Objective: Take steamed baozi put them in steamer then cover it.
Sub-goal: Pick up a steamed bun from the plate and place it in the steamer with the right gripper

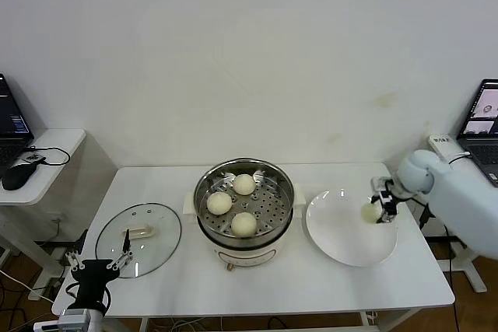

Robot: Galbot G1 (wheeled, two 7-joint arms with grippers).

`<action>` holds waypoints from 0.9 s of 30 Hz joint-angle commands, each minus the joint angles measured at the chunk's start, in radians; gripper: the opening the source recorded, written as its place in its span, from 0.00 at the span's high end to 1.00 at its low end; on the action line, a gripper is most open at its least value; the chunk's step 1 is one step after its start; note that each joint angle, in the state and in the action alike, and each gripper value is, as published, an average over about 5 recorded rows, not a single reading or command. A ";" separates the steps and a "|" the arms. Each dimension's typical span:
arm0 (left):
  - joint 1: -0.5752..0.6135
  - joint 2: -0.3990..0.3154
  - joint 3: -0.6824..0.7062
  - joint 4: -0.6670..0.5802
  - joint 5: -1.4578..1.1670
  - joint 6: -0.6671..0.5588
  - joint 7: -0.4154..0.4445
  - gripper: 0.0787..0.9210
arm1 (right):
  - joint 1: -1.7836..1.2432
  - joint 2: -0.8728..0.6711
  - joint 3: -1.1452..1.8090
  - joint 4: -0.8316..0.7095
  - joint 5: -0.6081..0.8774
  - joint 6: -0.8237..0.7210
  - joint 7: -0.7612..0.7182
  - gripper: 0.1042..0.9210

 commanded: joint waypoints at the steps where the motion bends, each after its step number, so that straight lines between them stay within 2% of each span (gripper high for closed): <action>1: 0.001 0.000 0.005 -0.003 0.001 0.001 0.000 0.12 | 0.363 -0.049 -0.248 0.185 0.237 -0.099 0.017 0.36; 7: -0.003 0.004 0.008 -0.005 0.000 0.001 0.001 0.12 | 0.626 0.017 -0.438 0.277 0.401 -0.171 0.054 0.35; 12: -0.013 0.006 0.017 -0.001 0.000 0.002 0.001 0.12 | 0.721 0.113 -0.520 0.330 0.536 -0.236 0.095 0.34; 19: -0.020 0.006 0.020 0.004 -0.002 0.003 0.002 0.12 | 0.700 0.243 -0.546 0.349 0.687 -0.319 0.179 0.34; 27: -0.020 0.003 0.013 0.001 -0.007 0.002 0.002 0.12 | 0.597 0.369 -0.543 0.282 0.724 -0.373 0.239 0.33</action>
